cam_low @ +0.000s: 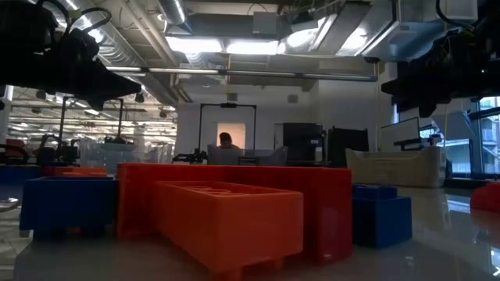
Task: Sort blocks by size
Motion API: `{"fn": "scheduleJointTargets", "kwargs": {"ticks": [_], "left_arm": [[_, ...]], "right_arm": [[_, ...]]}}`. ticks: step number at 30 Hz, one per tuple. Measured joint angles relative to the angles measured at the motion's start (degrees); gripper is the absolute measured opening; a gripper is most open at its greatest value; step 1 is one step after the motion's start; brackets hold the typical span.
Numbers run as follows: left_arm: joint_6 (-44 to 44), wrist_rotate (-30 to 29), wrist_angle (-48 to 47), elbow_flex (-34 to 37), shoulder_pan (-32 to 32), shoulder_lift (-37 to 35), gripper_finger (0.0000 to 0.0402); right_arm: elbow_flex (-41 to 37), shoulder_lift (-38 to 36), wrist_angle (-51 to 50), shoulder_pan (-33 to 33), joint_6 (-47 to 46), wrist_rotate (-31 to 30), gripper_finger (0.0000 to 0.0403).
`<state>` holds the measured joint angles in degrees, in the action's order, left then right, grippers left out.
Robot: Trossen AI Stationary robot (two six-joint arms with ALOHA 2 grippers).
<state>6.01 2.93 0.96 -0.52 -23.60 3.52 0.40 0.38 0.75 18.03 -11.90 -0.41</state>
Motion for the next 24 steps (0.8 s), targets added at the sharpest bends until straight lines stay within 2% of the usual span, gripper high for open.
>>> {"fn": "scheduleJointTargets", "kwargs": {"ticks": [15,20,24], "left_arm": [[0.0,0.0,0.0,0.0,0.0,0.0,0.0005],[-4.0,0.0,5.4,0.0,0.0,-0.1,0.0005],[-4.2,0.0,5.3,0.0,0.0,0.0,0.0005]], "right_arm": [[0.0,0.0,0.0,0.0,0.0,0.0,0.0005],[0.0,0.0,0.0,0.0,0.0,0.0,0.0005],[0.0,0.0,0.0,0.0,0.0,0.0,0.0005]]}}
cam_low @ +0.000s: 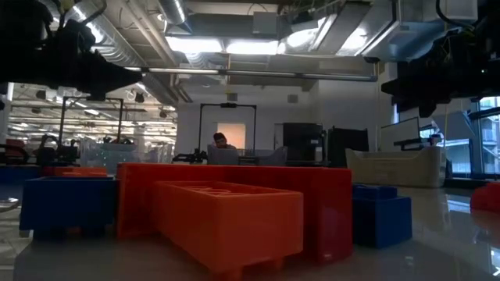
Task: Sort blocks by size
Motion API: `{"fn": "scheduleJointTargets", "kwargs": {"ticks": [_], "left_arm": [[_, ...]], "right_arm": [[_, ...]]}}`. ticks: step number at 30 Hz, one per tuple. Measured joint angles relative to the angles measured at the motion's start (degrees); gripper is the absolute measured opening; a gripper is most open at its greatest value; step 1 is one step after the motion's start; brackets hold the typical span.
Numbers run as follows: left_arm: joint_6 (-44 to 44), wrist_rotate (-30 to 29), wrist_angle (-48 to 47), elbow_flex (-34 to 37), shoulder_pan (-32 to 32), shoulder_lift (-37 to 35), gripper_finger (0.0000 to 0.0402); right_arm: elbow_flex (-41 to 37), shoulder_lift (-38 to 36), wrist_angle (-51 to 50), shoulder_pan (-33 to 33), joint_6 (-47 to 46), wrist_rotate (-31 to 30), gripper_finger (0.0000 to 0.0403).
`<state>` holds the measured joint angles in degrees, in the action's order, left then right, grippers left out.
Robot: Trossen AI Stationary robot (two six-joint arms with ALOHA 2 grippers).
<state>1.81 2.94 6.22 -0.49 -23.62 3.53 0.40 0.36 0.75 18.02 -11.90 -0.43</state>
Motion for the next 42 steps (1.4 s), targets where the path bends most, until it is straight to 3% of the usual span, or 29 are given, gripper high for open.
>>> {"fn": "scheduleJointTargets", "kwargs": {"ticks": [4,9,15,19,24,32,42], "left_arm": [[0.5,0.0,0.9,0.0,0.0,0.0,0.0005],[13.1,0.0,4.6,0.0,0.0,0.0,0.0005],[13.2,4.8,8.2,-0.6,0.3,0.0,0.0005],[12.2,5.0,8.3,-2.6,3.1,2.8,0.0005],[9.9,2.7,8.0,-8.0,9.1,12.6,0.0005],[4.2,-2.0,6.4,-21.2,21.2,35.5,0.0005],[2.2,-5.8,-9.1,-39.7,31.4,56.9,0.0005]], "right_arm": [[0.0,0.0,0.0,0.0,0.0,0.0,0.0005],[0.3,0.0,1.5,0.0,0.0,-0.2,0.0005],[0.5,0.0,4.8,0.0,1.2,-3.3,0.0005],[0.5,0.0,8.0,0.0,3.6,-4.5,0.0005],[0.6,0.0,12.9,0.0,4.9,-1.6,0.0005],[0.6,0.0,17.4,0.0,7.7,0.0,0.0005],[0.8,1.9,21.8,0.0,7.9,10.9,0.0005]]}}
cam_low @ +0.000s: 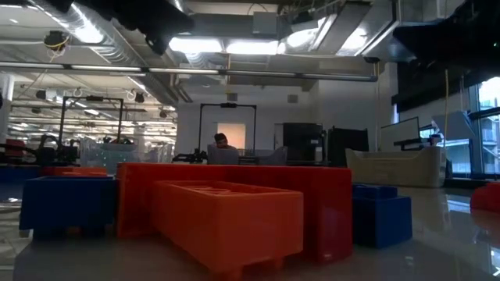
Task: Sort blocks by size
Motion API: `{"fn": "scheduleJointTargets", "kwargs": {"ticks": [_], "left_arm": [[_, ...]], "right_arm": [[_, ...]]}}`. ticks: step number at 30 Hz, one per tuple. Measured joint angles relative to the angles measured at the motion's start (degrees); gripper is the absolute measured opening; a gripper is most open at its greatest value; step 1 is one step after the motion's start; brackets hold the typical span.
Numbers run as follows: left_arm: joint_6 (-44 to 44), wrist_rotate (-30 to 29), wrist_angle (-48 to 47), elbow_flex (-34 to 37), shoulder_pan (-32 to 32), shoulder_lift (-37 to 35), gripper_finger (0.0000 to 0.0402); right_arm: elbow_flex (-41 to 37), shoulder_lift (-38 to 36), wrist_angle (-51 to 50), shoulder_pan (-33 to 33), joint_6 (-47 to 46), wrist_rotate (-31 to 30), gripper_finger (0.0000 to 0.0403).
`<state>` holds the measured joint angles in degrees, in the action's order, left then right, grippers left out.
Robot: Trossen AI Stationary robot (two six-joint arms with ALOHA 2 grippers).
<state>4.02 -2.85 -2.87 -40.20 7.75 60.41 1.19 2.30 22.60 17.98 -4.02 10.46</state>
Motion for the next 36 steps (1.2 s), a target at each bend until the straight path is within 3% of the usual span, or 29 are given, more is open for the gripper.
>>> {"fn": "scheduleJointTargets", "kwargs": {"ticks": [7,11,19,26,30,36], "left_arm": [[-0.8,-2.7,-5.6,-6.7,5.9,9.3,0.0005],[-4.0,-2.8,-5.5,-8.2,7.7,14.3,0.0005],[-8.8,-2.8,-1.5,-8.3,8.1,21.1,0.0005],[-6.2,-2.8,-2.4,-8.4,8.2,23.7,0.0008],[-3.5,-3.8,-3.9,-8.3,8.2,23.7,0.0041],[-0.2,-3.8,-4.5,-8.9,8.2,23.6,0.0139]], "right_arm": [[0.0,8.1,10.4,0.0,-1.9,6.4,0.0005],[0.5,15.6,16.8,0.0,-1.9,7.1,0.0005],[9.1,31.7,16.9,0.0,-1.8,13.9,0.0005],[13.7,40.4,17.9,0.0,0.0,14.6,0.0005],[15.3,43.6,18.1,0.0,0.2,14.6,0.0005],[16.2,46.4,18.3,0.0,1.4,14.6,0.0005]]}}
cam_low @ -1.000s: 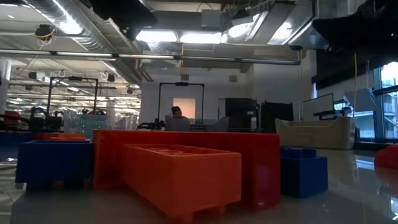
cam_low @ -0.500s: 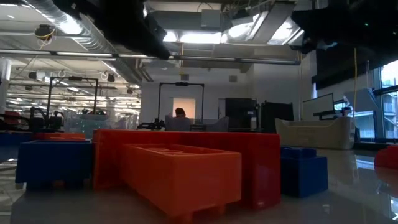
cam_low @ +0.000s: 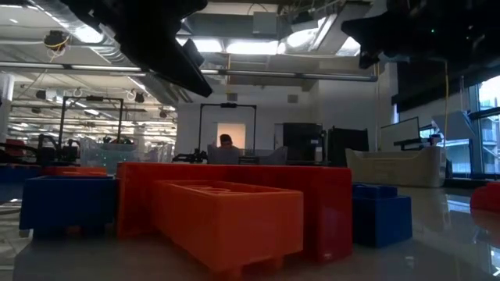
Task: Sort blocks by size
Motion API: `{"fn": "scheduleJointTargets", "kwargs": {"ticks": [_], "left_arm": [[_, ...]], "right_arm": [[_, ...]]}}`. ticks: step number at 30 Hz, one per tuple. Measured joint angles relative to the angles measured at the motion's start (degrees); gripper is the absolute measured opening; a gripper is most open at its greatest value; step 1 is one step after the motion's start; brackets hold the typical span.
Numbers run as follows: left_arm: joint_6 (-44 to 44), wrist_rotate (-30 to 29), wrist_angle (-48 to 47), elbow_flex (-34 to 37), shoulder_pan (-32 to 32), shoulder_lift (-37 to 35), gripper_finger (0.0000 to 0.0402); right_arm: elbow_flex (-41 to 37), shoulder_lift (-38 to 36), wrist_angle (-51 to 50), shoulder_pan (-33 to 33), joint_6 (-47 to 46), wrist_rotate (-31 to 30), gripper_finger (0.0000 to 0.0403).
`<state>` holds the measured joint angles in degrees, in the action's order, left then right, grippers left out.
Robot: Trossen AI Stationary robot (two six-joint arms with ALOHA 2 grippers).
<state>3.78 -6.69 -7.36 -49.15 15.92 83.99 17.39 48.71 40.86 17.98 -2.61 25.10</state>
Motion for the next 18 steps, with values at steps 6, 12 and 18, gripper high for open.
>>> {"fn": "scheduleJointTargets", "kwargs": {"ticks": [6,12,18], "left_arm": [[3.2,0.6,-10.0,-4.5,1.4,0.0,0.0228],[3.6,0.7,-18.8,-5.8,6.3,0.0,0.0253],[0.4,0.9,-18.9,-5.5,10.7,0.9,0.0254]], "right_arm": [[0.0,0.3,0.0,0.0,0.0,0.0,0.0005],[0.0,0.3,-0.2,0.0,0.1,0.0,0.0005],[0.0,0.3,-0.3,0.0,0.1,0.0,0.0005]]}}
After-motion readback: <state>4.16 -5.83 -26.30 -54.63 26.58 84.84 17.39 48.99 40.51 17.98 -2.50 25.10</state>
